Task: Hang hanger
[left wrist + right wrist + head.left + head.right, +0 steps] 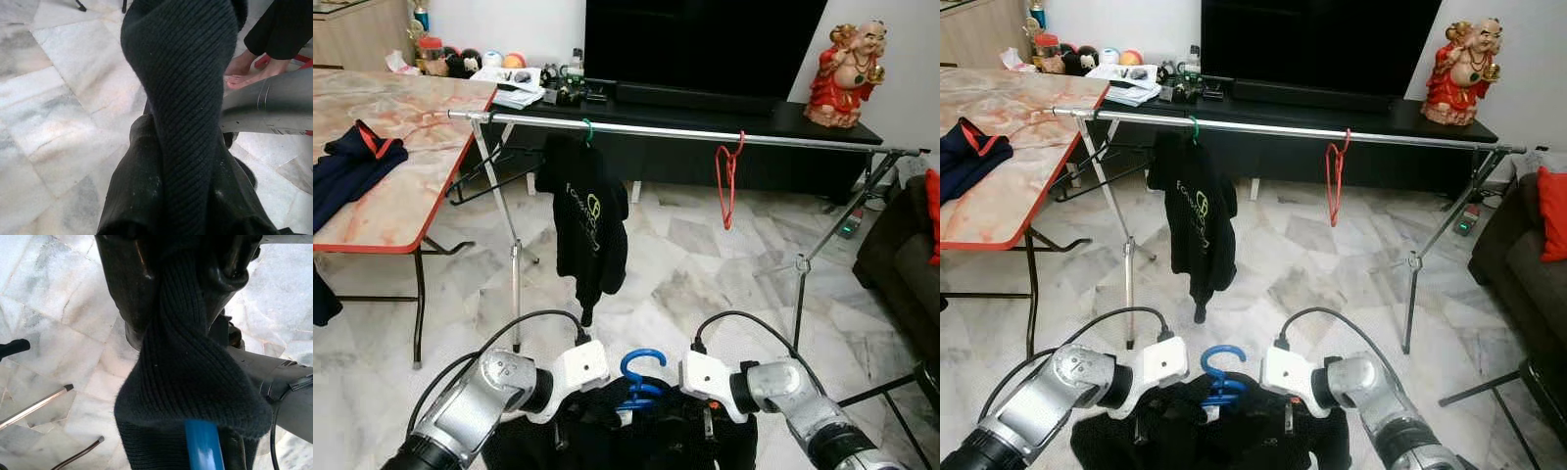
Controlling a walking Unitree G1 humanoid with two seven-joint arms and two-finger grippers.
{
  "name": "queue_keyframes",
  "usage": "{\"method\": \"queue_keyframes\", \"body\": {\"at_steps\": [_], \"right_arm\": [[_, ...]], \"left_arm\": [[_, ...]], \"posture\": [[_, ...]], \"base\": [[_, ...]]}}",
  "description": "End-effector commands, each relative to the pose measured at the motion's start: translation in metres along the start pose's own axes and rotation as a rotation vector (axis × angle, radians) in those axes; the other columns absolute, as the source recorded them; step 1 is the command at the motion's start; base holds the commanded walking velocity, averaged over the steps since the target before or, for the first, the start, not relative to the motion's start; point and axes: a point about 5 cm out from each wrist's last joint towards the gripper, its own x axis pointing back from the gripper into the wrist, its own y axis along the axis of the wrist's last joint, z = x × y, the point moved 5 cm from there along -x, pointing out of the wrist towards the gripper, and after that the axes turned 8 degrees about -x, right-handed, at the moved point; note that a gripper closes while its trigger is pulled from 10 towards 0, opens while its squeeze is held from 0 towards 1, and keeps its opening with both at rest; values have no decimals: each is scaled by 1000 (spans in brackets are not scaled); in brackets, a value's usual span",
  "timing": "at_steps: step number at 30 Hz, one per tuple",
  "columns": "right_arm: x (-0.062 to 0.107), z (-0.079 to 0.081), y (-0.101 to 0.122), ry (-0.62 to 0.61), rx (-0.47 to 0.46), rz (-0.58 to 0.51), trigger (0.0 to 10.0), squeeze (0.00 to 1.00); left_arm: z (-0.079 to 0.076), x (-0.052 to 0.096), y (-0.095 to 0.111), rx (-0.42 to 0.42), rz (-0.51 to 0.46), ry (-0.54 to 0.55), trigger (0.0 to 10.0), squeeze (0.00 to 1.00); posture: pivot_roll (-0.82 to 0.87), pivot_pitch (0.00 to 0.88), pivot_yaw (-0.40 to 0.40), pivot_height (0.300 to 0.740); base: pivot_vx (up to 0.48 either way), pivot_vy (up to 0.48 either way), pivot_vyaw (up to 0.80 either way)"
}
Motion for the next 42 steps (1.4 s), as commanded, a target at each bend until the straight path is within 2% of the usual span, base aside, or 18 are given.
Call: {"method": "queue_keyframes", "body": {"at_steps": [1,5,7,8,9,10,11,15,22,24,28,34,42], "right_arm": [[2,-5,9,-22,13,-34,0,0],[2,-5,8,-22,13,-33,0,0],[2,-6,9,-30,15,-32,9020,0],[2,-6,9,-32,16,-32,9020,0],[2,-5,9,-23,8,-34,10000,188],[2,-4,9,-15,1,-35,10000,188],[2,-4,8,-7,-10,-34,10000,1000],[3,0,6,34,-6,-19,10000,1000],[9,3,0,69,1,16,10000,1000],[13,4,-8,80,21,72,10000,1000],[16,3,-9,76,12,71,10000,1000],[27,-10,-6,-2,-1,46,10000,1000],[29,-26,-4,-135,9,41,10000,1000]], "left_arm": [[2,0,6,-2,-17,15,0,0],[2,-1,6,-1,-19,16,0,0],[2,-1,7,2,-23,18,0,0],[2,-1,7,2,-24,19,0,0],[2,-1,7,2,-24,21,0,0],[3,-1,7,2,-25,22,0,0],[4,-1,7,0,-26,33,0,0],[11,0,5,2,-20,77,0,0],[16,0,-1,0,-2,104,0,0],[18,1,-8,-2,28,127,0,0],[23,0,-16,-9,59,169,0,0],[23,-2,-28,5,84,195,0,0],[17,-6,-33,-12,99,156,0,0]], "posture": [[127,0,-106,740],[128,0,-107,740],[127,0,-107,740],[127,0,-107,740],[126,0,-107,740],[127,0,-108,740],[127,0,-108,740],[123,0,-109,740],[118,0,-109,740],[114,0,-110,740],[112,0,-108,740],[102,0,-108,740],[97,0,-109,740]], "base": [[0,0,0],[0,0,0],[0,0,0],[0,0,0],[0,0,0],[0,0,0],[0,0,0],[0,0,0],[0,0,0],[0,0,0],[0,0,0],[0,0,0],[0,0,0]]}}
